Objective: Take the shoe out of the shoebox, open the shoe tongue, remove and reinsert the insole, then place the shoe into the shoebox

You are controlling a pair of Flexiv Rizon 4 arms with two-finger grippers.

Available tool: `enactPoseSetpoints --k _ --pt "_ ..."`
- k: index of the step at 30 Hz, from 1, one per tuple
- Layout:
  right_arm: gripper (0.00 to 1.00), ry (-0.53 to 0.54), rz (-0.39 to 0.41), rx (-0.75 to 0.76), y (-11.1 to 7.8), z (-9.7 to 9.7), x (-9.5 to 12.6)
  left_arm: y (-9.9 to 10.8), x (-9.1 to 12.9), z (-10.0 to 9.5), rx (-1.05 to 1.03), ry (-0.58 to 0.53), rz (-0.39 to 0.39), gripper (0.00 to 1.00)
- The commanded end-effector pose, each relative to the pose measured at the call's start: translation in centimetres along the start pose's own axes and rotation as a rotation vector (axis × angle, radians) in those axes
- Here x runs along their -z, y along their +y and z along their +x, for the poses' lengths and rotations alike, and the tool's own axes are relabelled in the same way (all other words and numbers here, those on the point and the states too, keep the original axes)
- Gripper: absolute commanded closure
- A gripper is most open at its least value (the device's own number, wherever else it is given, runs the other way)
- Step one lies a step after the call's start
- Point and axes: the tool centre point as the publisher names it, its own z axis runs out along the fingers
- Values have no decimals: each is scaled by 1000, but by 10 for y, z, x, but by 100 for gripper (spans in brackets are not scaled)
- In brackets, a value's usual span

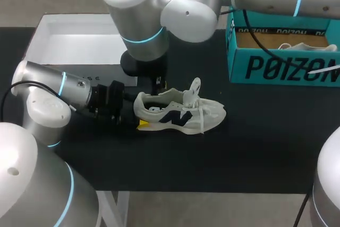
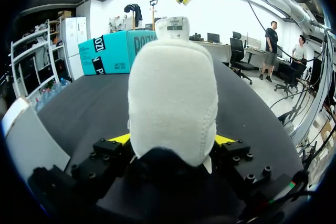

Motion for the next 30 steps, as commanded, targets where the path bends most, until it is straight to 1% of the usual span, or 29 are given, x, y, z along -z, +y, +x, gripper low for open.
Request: enactPoseSetpoints --k 1,8,11,12,13,16,18,21,25,30 --pt "100 19 -10 5 -4 -5 -3 0 0 0 0 -1 2 100" --pt "100 19 -10 5 -4 -5 -3 0 0 0 0 -1 2 100" --pt "100 75 -59 23 3 1 -13 0 0 0 0 -1 2 100" --pt "100 76 -50 25 5 3 -17 0 0 0 0 -1 2 100" --pt "100 76 -47 25 6 5 -21 0 0 0 0 -1 2 100" --pt "100 66 -71 -1 6 8 -29 0 0 0 0 -1 2 100" --pt "100 33 -81 0 6 8 -35 0 0 0 0 -1 2 100" --pt "100 21 -94 -12 4 4 -44 0 0 0 0 -1 2 100" --pt "100 13 -81 -12 2 0 -55 0 0 0 0 -1 2 100" --pt "100 18 -55 -3 -4 4 -65 0 0 0 0 -1 2 100"
